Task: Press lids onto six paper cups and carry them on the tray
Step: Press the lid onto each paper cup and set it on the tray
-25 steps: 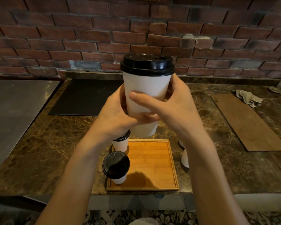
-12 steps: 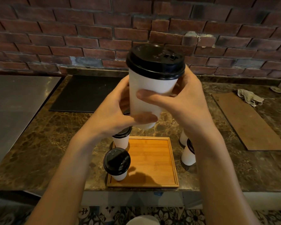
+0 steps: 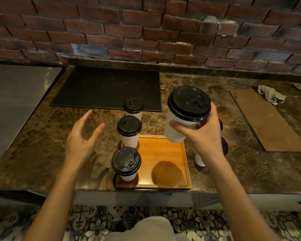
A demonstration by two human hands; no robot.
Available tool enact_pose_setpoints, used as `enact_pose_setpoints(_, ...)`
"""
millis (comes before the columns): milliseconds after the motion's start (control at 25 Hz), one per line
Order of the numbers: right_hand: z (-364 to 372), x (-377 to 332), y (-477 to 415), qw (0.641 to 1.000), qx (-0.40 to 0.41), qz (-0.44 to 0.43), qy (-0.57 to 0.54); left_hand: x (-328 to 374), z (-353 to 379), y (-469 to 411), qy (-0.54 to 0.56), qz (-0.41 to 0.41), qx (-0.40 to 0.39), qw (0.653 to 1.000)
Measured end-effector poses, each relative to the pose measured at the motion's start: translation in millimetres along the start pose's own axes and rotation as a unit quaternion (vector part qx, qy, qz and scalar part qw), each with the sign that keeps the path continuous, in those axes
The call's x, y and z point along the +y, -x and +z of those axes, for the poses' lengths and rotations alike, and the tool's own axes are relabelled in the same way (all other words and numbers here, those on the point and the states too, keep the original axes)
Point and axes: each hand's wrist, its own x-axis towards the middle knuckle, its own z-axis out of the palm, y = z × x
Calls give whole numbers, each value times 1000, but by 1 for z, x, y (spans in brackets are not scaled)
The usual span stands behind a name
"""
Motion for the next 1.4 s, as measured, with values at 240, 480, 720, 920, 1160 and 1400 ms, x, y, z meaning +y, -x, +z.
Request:
enact_pose_setpoints(240,20,83,30,995,-25,93,25,-73,38,23,-39,-59,5,997)
enact_pose_setpoints(480,44,133,56,986,-16,162,33,-129,65,50,-161,-87,-132,974)
enact_pose_setpoints(720,54,147,67,984,10,176,29,-143,77,55,-323,-50,-159,932)
enact_pose_setpoints(920,69,156,49,984,17,176,24,-138,85,45,-381,-66,-169,907)
enact_pose_setpoints(1160,94,164,19,983,-11,185,17,-130,86,41,-412,-62,-161,895)
enact_pose_setpoints(1400,108,166,-2,983,-13,183,18,-126,89,39,-373,-64,-129,917)
